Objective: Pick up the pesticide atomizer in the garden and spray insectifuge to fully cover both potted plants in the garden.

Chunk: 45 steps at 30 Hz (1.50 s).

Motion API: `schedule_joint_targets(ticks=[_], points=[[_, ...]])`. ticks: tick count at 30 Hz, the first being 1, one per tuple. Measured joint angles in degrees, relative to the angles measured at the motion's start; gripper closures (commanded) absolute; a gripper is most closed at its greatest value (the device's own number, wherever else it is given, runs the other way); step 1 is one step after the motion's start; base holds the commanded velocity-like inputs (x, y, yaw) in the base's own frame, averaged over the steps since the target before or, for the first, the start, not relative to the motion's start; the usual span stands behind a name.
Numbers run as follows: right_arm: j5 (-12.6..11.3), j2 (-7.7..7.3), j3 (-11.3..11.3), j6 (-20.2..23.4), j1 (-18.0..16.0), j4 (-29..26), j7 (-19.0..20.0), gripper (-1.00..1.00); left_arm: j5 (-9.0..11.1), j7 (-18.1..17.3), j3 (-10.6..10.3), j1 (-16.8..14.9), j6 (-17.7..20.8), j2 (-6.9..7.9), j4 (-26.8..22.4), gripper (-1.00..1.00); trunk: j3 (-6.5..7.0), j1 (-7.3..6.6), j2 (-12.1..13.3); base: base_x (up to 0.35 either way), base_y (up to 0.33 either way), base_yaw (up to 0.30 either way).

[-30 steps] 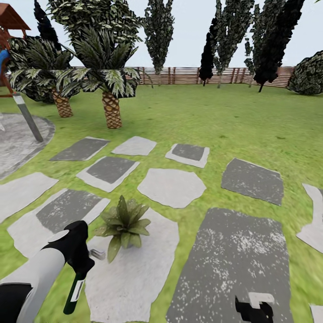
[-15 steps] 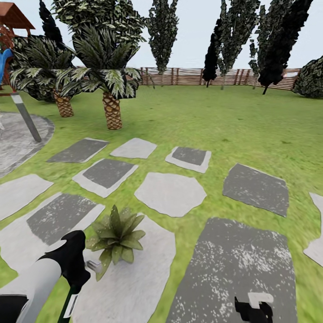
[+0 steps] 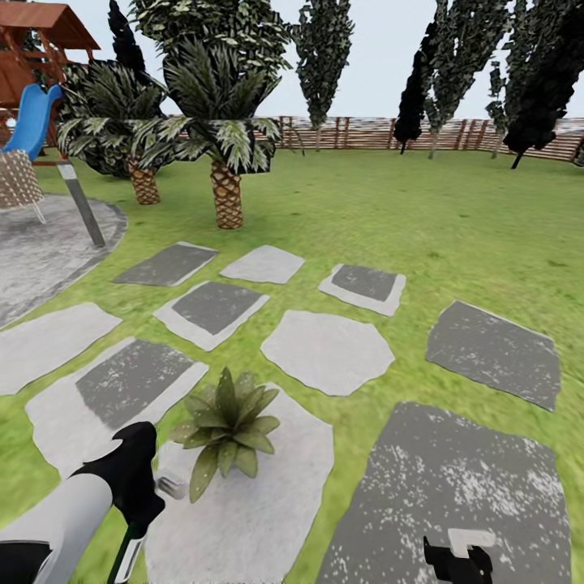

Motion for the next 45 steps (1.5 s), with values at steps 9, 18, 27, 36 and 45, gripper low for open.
schedule_joint_targets(ticks=[9, 18, 27, 36, 45], points=[[0.0, -0.10, 0.0, 0.0, 0.0, 0.1, 0.0, -1.00, 0.3, 0.0, 0.3, 0.2, 0.0, -0.04, -0.4, 1.00, -0.10, -0.01, 0.0, 0.099, -0.256, 0.015], [0.1, -0.09, 0.0, 0.0, 0.0, 0.1, 0.0, -1.00, 0.3, 0.1, 0.4, 0.2, 0.0, -0.07, -0.5, 1.00, -0.10, -0.02, 0.0, 0.196, -0.226, 0.000], [0.1, 0.00, 0.0, 0.0, 0.0, 0.1, 0.0, -1.00, 0.3, 0.1, 0.5, 0.2, 0.0, 0.02, -0.5, 1.00, -0.10, 0.00, 0.0, 0.063, -0.258, 0.116], [0.1, 0.00, 0.0, 0.0, 0.0, 0.1, 0.0, -1.00, 0.3, 0.1, 0.6, 0.2, 0.0, 0.02, -0.5, 1.00, -0.10, 0.00, 0.0, 0.010, -0.272, 0.275], [0.1, 0.00, 0.0, 0.0, 0.0, 0.1, 0.0, -1.00, 0.4, 0.1, 0.6, 0.2, 0.0, 0.47, -0.5, 1.00, -0.10, -0.02, 0.0, 0.161, -0.243, 0.277]])
